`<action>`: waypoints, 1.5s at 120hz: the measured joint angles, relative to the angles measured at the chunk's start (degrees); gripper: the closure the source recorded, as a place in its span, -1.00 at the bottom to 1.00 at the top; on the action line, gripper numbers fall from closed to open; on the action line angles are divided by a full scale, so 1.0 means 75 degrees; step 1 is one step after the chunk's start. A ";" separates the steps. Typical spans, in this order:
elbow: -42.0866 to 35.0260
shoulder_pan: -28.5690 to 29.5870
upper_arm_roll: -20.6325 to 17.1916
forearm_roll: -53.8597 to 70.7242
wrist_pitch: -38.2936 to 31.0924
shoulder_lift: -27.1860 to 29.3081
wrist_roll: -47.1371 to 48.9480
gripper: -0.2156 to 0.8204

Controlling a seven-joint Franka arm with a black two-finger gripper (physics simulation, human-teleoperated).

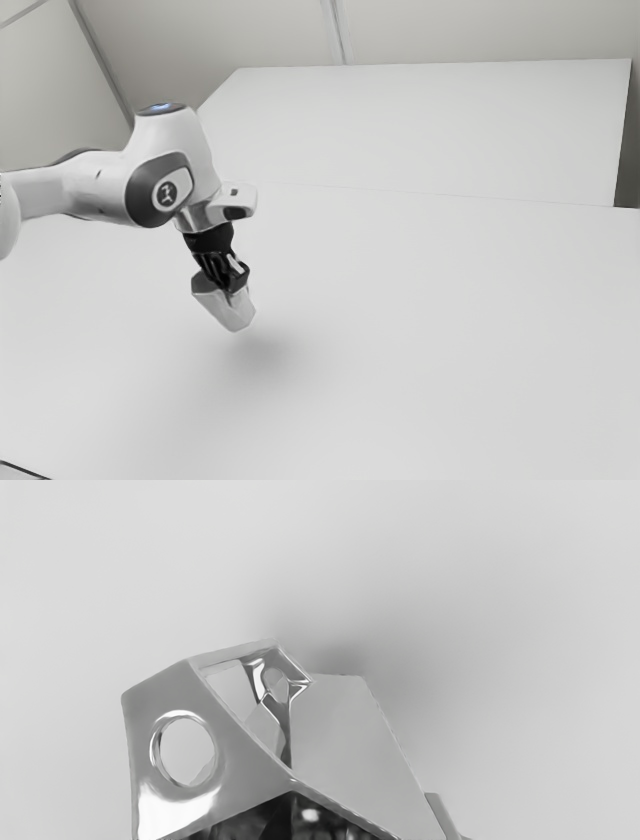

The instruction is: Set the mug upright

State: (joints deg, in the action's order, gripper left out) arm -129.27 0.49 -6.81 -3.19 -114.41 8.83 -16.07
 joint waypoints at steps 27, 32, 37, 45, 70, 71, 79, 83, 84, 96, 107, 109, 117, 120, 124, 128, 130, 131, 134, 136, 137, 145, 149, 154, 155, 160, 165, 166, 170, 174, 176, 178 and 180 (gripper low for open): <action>-0.0754 0.0002 -0.0009 0.0818 -0.1103 -0.0007 0.1067 0.93; -0.0881 -0.0003 -0.0011 0.0902 -0.1337 -0.0013 0.1225 0.93; -0.1020 -0.0018 -0.0009 0.0965 -0.1586 -0.0020 0.1372 0.93; -0.1156 -0.0040 -0.0008 0.1032 -0.1930 -0.0051 0.1589 0.93; -0.1256 -0.0042 -0.0009 0.1103 -0.2442 -0.0297 0.2141 0.93; -0.1256 -0.0042 -0.0009 0.1104 -0.2453 -0.0308 0.2160 0.93; -0.1258 -0.0042 -0.0012 0.1110 -0.2526 -0.0374 0.2299 0.93; -0.1258 -0.0042 -0.0012 0.1112 -0.2554 -0.0404 0.2363 0.93; -0.1258 -0.0043 -0.0011 0.1113 -0.2560 -0.0410 0.2379 0.93; -0.1259 -0.0057 -0.0018 0.1113 -0.2620 -0.0440 0.2543 0.91; -0.1310 -0.0090 -0.0018 0.1066 -0.2653 -0.0431 0.2647 0.77; -0.1325 -0.0092 -0.0018 0.1052 -0.2657 -0.0427 0.2664 0.73; -0.1353 -0.0091 -0.0026 0.1011 -0.2672 -0.0402 0.2729 0.59; -0.1357 -0.0095 -0.0027 0.1000 -0.2676 -0.0392 0.2751 0.54; -0.1360 -0.0102 -0.0029 0.0989 -0.2681 -0.0381 0.2779 0.47; -0.1362 -0.0109 -0.0029 0.0978 -0.2685 -0.0364 0.2806 0.40; -0.1363 -0.0115 -0.0030 0.0973 -0.2687 -0.0355 0.2819 0.36; -0.1363 -0.0118 -0.0030 0.0971 -0.2688 -0.0351 0.2825 0.33; -0.1360 -0.0128 -0.0033 0.0966 -0.2691 -0.0339 0.2844 0.24; -0.1358 -0.0134 -0.0035 0.0963 -0.2692 -0.0324 0.2856 0.18; -0.1357 -0.0137 -0.0036 0.0960 -0.2693 -0.0313 0.2862 0.15; -0.1340 -0.0155 -0.0036 0.0951 -0.2691 -0.0257 0.2905 -0.05; -0.1300 -0.0159 -0.0035 0.0950 -0.2655 -0.0238 0.2921 -0.13; -0.1249 -0.0161 -0.0033 0.0950 -0.2599 -0.0203 0.2935 -0.21; -0.1241 -0.0161 -0.0033 0.0951 -0.2589 -0.0196 0.2937 -0.22; -0.1176 -0.0160 -0.0031 0.0951 -0.2516 -0.0151 0.2947 -0.29; -0.1045 -0.0159 -0.0032 0.0951 -0.2397 -0.0127 0.2956 -0.34; -0.1012 -0.0159 -0.0033 0.0950 -0.2365 -0.0124 0.2958 -0.35; -0.0877 -0.0159 -0.0037 0.0946 -0.2225 -0.0115 0.2965 -0.38; -0.0710 -0.0160 -0.0039 0.0940 -0.2052 -0.0111 0.2972 -0.41; -0.0629 -0.0160 -0.0040 0.0934 -0.1960 -0.0109 0.2975 -0.43; -0.0541 -0.0161 -0.0041 0.0916 -0.1860 -0.0111 0.2978 -0.44; -0.0457 -0.0161 -0.0041 0.0897 -0.1759 -0.0113 0.2981 -0.45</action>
State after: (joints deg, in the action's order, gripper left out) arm -132.70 -0.72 -7.11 3.54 -127.60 7.99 6.29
